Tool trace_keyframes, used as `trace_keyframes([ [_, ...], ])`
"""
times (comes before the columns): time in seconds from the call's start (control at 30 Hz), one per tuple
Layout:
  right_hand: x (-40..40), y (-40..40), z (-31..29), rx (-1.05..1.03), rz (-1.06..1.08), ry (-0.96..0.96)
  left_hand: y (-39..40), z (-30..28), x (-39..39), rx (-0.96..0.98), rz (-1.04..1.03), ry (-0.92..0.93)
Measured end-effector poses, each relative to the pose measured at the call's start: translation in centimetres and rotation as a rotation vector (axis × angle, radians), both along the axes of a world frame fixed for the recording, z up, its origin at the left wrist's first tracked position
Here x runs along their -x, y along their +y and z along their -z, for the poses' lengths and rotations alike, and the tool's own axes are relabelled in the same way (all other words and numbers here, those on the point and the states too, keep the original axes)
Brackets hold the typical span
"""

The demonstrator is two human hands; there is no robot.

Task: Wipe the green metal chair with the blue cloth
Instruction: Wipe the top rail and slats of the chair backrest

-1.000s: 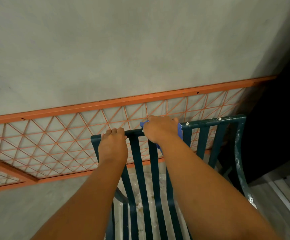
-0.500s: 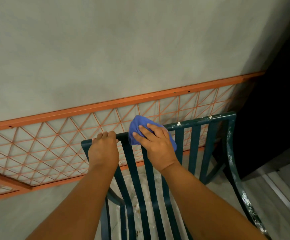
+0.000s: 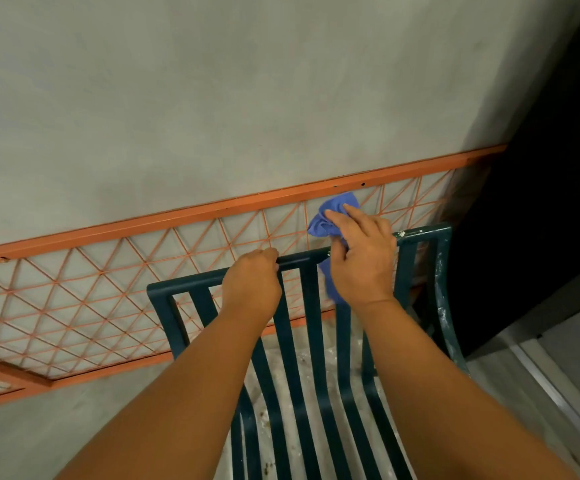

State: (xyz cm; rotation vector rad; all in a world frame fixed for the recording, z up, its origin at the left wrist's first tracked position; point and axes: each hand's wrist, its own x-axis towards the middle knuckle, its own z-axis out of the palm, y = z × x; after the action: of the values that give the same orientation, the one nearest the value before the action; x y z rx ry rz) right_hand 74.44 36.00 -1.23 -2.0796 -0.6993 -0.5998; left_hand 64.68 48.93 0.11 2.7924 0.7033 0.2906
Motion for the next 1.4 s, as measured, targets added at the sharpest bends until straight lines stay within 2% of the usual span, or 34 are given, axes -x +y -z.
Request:
trace_keyframes([
  [0.1, -1.3, -0.5, 1.6, 0.356, 0.001, 0.181, 0.0, -0.5, -0.7, -0.023, -0.055, 0.096],
  [0.13, -1.6, -0.4, 2.1, 0.409, -0.014, 0.205, 0.1, -0.6, -0.9, -0.025, -0.065, 0.103],
  [0.27, -0.8, 1.0, 1.6, 0.371, -0.084, 0.262, -0.1, -0.7, -1.2, -0.044, -0.084, 0.110],
  [0.4, 1.2, 0.1, 3.1, 0.456, -0.347, 0.124, 0.1, -0.7, -1.3, -0.030, -0.116, 0.132],
  [0.47, 0.7, -1.9, 3.8, 0.503, -0.402, 0.093, 0.3, -0.7, -1.4, -0.030, -0.105, 0.148],
  [0.57, -0.7, -2.2, 3.6, 0.500, -0.265, 0.077, 0.3, -0.6, -1.4, -0.025, -0.084, 0.145],
  [0.67, -0.3, 1.2, 2.7, 0.456, -0.036, 0.209, 0.2, -0.5, -1.2, -0.040, -0.082, 0.128],
  [0.73, 0.6, 2.6, 2.9, 0.438, -0.063, 0.178, 0.3, -0.5, -1.2, -0.048, -0.090, 0.124],
  [0.83, -0.1, 0.5, 4.4, 0.421, -0.243, -0.039, 0.3, -0.5, -1.2, -0.037, -0.089, 0.127],
  [0.93, -2.8, -2.2, 4.3, 0.453, -0.240, -0.135, 0.2, -0.5, -1.2, -0.029, -0.079, 0.122],
  [1.0, -3.6, -2.5, 3.0, 0.423, -0.112, -0.019, 0.2, -0.5, -1.1, -0.032, -0.076, 0.119],
  [1.03, -3.5, -1.8, 2.2, 0.477, -0.048, 0.097, 0.1, -0.5, -1.1, -0.033, -0.079, 0.118],
  [1.1, -3.1, 0.7, 0.8, 0.711, 0.029, 0.286, 0.1, -0.4, -1.1, -0.030, -0.087, 0.113],
  [1.2, -2.3, 4.0, -0.8, 0.934, -0.093, 0.373, 0.0, -0.4, -1.0, -0.042, -0.086, 0.111],
  [1.3, -3.2, 4.1, -1.7, 0.956, -0.248, 0.442, 0.1, -0.5, -1.1, -0.034, -0.083, 0.114],
  [1.4, -4.5, 4.3, -2.2, 0.997, -0.245, 0.576, 0.1, -0.6, -1.2, -0.031, -0.077, 0.119],
])
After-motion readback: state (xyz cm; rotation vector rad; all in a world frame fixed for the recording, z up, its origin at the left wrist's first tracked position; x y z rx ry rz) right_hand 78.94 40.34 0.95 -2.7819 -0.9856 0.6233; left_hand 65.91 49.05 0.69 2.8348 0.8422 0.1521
